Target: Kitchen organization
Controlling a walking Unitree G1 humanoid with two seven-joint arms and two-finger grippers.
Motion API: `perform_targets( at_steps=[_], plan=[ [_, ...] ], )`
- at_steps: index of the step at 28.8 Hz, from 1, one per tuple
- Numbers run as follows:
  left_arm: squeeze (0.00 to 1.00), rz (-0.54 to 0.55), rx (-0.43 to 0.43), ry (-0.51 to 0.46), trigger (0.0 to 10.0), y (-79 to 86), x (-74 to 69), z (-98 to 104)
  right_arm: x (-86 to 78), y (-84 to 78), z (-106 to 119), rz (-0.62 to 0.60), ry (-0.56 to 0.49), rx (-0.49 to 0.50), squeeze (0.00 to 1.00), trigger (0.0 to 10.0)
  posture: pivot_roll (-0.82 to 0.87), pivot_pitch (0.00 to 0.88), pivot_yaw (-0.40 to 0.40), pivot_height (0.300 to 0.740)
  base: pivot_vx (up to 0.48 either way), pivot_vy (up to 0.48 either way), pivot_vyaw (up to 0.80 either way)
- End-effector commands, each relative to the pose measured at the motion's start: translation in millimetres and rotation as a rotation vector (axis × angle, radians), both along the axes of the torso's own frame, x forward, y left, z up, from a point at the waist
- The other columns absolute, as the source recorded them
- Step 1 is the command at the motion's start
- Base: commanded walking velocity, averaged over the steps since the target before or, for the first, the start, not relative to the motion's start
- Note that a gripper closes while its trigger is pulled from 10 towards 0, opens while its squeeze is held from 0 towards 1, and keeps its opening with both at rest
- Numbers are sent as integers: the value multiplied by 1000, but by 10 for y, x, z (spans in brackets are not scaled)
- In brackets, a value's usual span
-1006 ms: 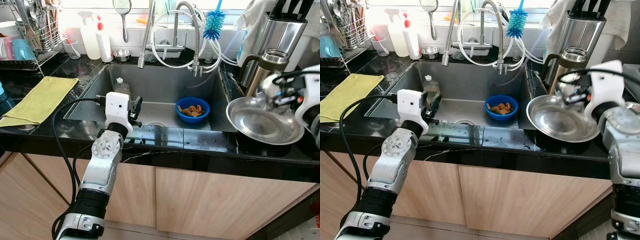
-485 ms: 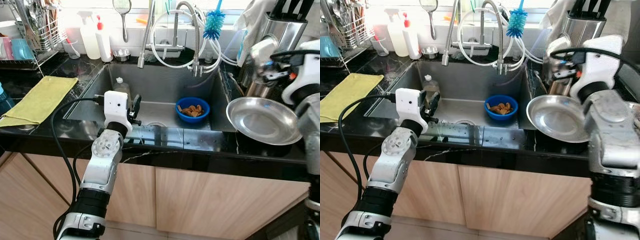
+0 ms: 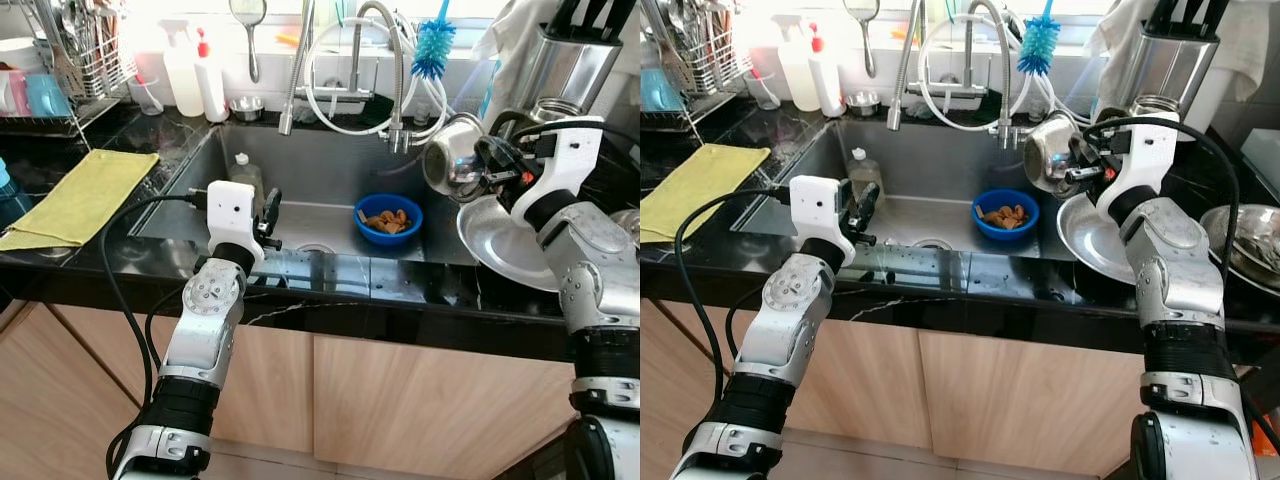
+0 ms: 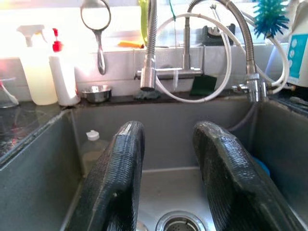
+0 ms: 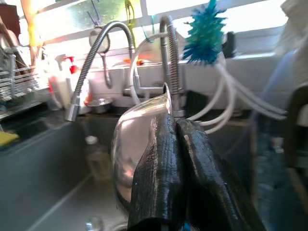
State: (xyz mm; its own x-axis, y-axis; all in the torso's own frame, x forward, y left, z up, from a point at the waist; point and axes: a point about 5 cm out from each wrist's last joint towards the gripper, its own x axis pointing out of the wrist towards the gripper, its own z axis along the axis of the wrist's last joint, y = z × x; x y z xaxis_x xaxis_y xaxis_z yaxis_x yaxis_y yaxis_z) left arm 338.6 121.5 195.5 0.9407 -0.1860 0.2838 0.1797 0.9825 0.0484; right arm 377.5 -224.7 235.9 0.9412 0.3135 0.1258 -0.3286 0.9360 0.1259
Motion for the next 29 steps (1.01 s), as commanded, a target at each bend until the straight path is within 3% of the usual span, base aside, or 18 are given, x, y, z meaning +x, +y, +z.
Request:
perform_targets(
  at_steps=[1, 5, 12, 29],
  plan=[
    [0, 19, -2, -9, 10000, 52, -20, 22, 40, -20, 35, 6, -10, 61, 0, 10000, 28, 7, -34, 740, 0, 0, 0],
    [0, 21, 8, -6, 10000, 62, -40, 2, 83, 14, -96, 54, 33, 81, 0, 10000, 37, 12, -41, 740, 0, 0, 0],
    [0, 21, 17, -4, 10000, 67, -62, 0, 134, 0, -395, 1, 153, 58, 0, 10000, 48, 20, -46, 740, 0, 0, 0],
    [0, 23, 19, 5, 10000, 74, -86, -7, 196, -52, -399, -57, 173, 67, 0, 10000, 52, 31, -49, 740, 0, 0, 0]
  ],
)
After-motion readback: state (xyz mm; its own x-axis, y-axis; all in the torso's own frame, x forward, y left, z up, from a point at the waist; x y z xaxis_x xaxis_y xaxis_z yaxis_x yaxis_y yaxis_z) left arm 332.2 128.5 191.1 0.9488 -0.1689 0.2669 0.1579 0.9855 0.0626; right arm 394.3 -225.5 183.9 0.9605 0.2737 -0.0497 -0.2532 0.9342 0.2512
